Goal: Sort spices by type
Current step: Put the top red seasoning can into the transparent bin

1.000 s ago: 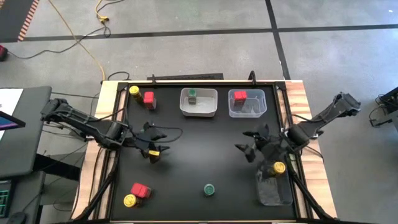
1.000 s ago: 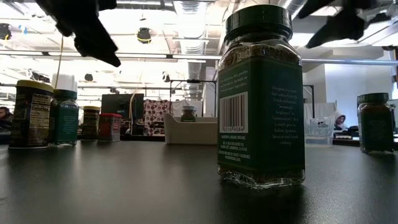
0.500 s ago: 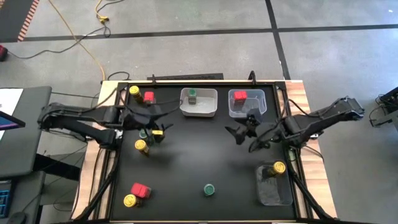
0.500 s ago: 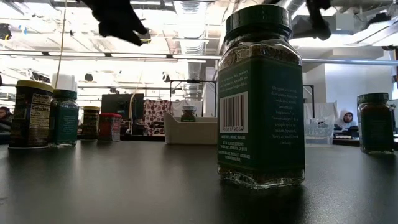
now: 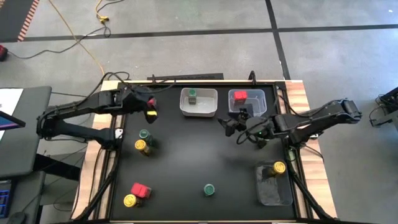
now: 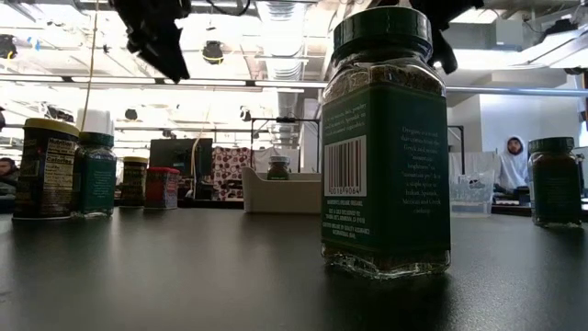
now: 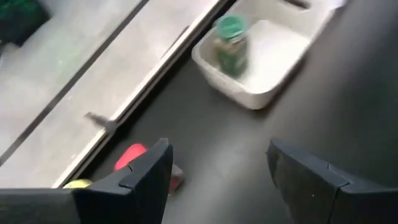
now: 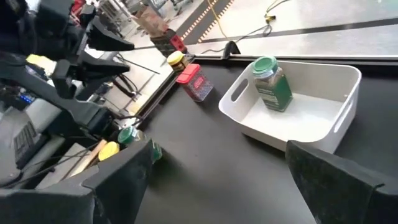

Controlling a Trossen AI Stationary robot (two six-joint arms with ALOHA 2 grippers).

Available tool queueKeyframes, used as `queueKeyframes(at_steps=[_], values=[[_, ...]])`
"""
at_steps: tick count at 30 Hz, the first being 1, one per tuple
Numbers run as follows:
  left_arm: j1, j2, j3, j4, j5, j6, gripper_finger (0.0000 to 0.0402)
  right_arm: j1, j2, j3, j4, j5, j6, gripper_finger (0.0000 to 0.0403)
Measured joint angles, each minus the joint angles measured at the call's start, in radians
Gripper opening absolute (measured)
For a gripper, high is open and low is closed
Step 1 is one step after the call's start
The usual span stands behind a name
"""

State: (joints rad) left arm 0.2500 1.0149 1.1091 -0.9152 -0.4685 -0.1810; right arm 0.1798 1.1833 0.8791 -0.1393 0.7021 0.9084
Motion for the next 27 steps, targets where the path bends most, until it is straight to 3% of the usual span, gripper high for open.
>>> queueKeyframes(at_steps=[9, 19, 23, 27], values=[[0.078, 0.001, 0.0, 0.014, 0.0, -0.027, 0.0249, -0.021, -0.028, 0.0, -0.002, -0.015, -0.041, 0.0393], [0.098, 0.005, 0.0, 0.014, -0.007, -0.251, 0.0249, -0.093, -0.125, 0.0, -0.18, -0.083, -0.127, 0.0393], [0.155, 0.059, 0.001, -0.012, -0.004, -0.377, 0.0249, -0.136, -0.16, 0.0, -0.289, -0.105, -0.132, 0.0393], [0.237, 0.16, 0.001, -0.039, 0.08, -0.449, 0.0249, -0.189, -0.188, 0.0, -0.334, -0.116, -0.189, 0.0393]])
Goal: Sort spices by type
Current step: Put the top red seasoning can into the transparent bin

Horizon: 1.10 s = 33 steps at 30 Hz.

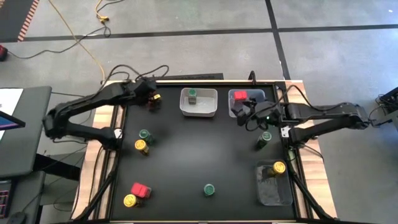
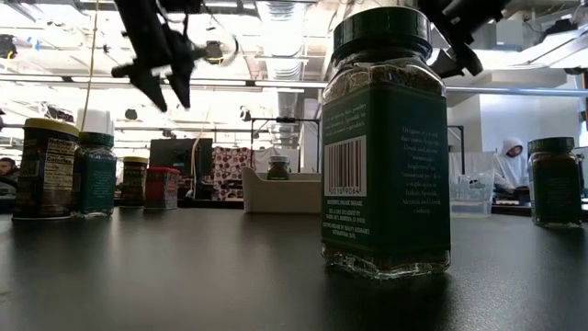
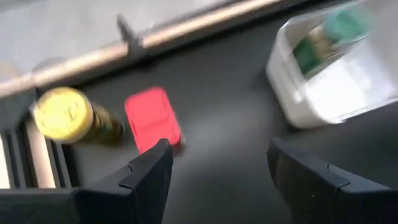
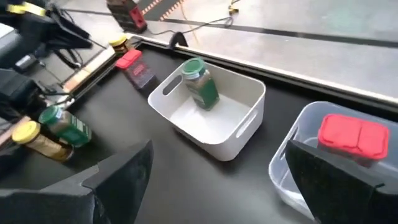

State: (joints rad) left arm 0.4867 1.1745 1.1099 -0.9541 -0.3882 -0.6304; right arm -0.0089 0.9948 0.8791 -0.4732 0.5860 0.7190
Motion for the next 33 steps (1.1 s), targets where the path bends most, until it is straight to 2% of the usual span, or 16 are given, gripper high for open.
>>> queueKeyframes(at_steps=[3, 9, 14, 24, 33], values=[[0.056, 0.086, 0.008, -0.026, 0.053, -0.036, 0.0249, -0.039, -0.017, 0.0, 0.001, -0.053, -0.052, 0.0393], [0.142, 0.2, 0.023, -0.049, 0.056, -0.067, 0.0249, -0.088, -0.029, 0.0, 0.001, -0.148, -0.101, 0.0393], [0.196, 0.259, 0.023, -0.05, 0.07, -0.088, 0.0249, -0.098, -0.026, 0.0, -0.001, -0.171, -0.126, 0.0393], [0.244, 0.283, 0.023, -0.051, 0.07, -0.133, 0.0249, -0.098, -0.026, 0.0, -0.014, -0.196, -0.129, 0.0393], [0.249, 0.282, 0.023, 0.001, 0.07, -0.06, 0.025, -0.098, -0.026, 0.0, -0.018, -0.197, -0.129, 0.0393]])
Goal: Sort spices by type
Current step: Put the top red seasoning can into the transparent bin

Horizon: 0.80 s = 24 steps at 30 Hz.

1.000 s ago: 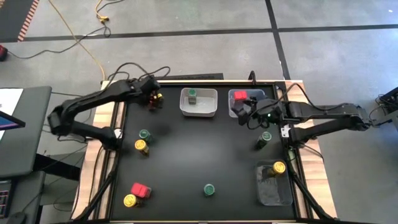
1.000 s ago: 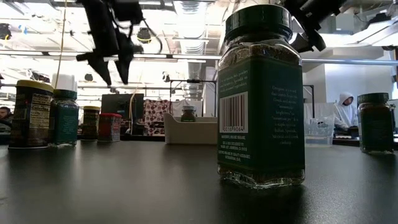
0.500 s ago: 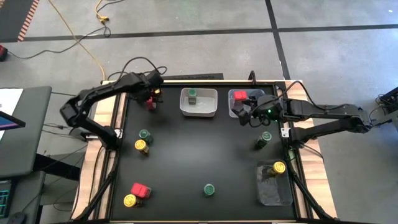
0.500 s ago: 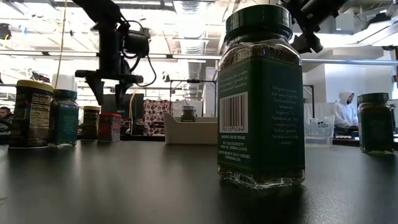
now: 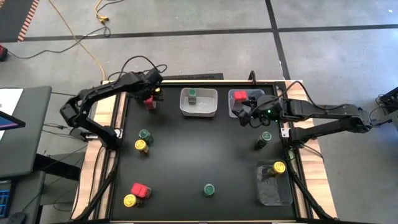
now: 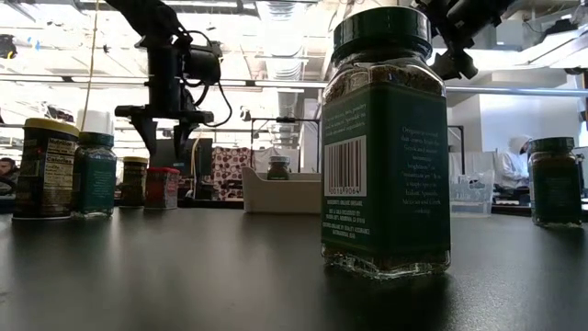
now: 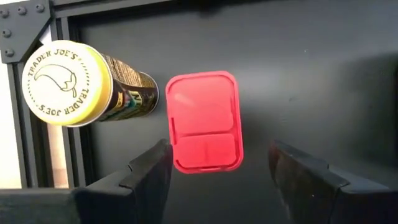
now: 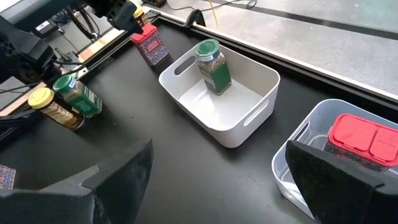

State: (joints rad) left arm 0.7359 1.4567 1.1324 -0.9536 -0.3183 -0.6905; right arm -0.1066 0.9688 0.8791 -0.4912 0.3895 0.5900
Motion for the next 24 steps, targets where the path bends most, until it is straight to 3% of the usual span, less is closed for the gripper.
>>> queueKeyframes(at_steps=[24], values=[[0.058, 0.0, -0.002, 0.004, 0.026, 0.021, 0.025, 0.0, 0.0, 0.0, -0.003, 0.0, -0.017, 0.0393]])
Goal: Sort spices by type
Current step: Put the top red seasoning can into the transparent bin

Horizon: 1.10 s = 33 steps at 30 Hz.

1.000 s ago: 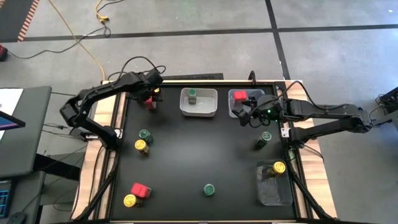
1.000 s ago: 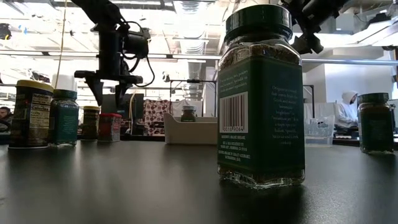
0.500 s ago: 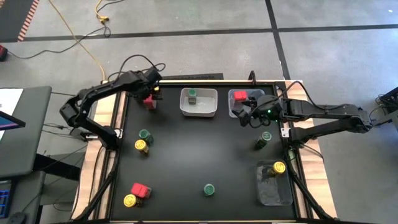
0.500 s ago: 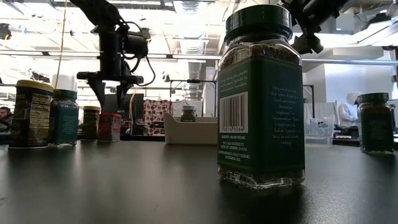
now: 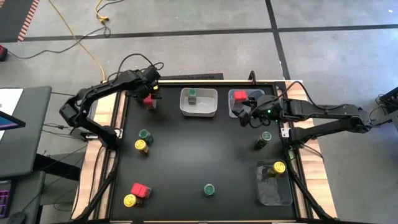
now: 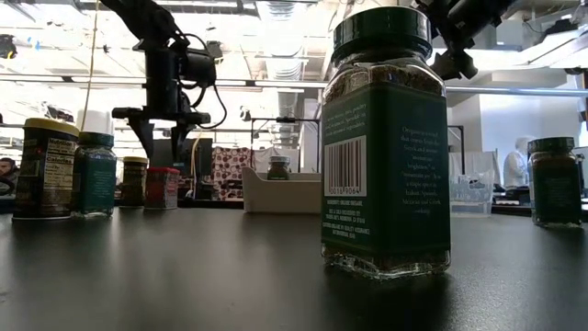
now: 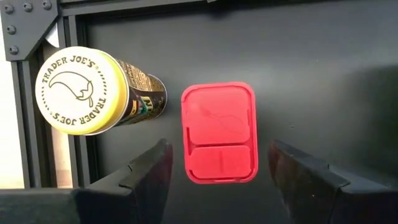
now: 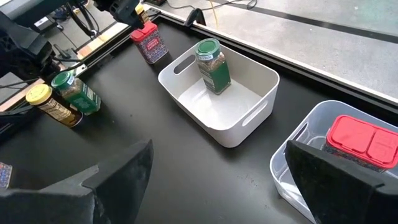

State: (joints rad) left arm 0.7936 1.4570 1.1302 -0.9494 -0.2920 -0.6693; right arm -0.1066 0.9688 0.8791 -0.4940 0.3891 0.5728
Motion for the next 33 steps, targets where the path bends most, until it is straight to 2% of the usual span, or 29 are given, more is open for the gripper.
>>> queueKeyframes(at_steps=[13, 17, 30, 33], values=[[0.008, 0.0, -0.023, 0.025, 0.024, 0.004, 0.025, 0.0, 0.0, 0.0, 0.0, 0.0, -0.006, 0.0393], [0.008, 0.0, -0.023, 0.028, 0.002, -0.023, 0.025, 0.0, 0.0, 0.0, 0.0, 0.0, -0.006, 0.0393], [0.01, 0.0, -0.023, 0.053, 0.0, 0.039, 0.025, 0.0, 0.0, 0.0, 0.0, 0.0, -0.006, 0.0393], [0.01, 0.0, -0.023, 0.052, 0.005, 0.041, 0.0261, 0.0, 0.0, 0.0, 0.0, 0.0, -0.007, 0.0393]])
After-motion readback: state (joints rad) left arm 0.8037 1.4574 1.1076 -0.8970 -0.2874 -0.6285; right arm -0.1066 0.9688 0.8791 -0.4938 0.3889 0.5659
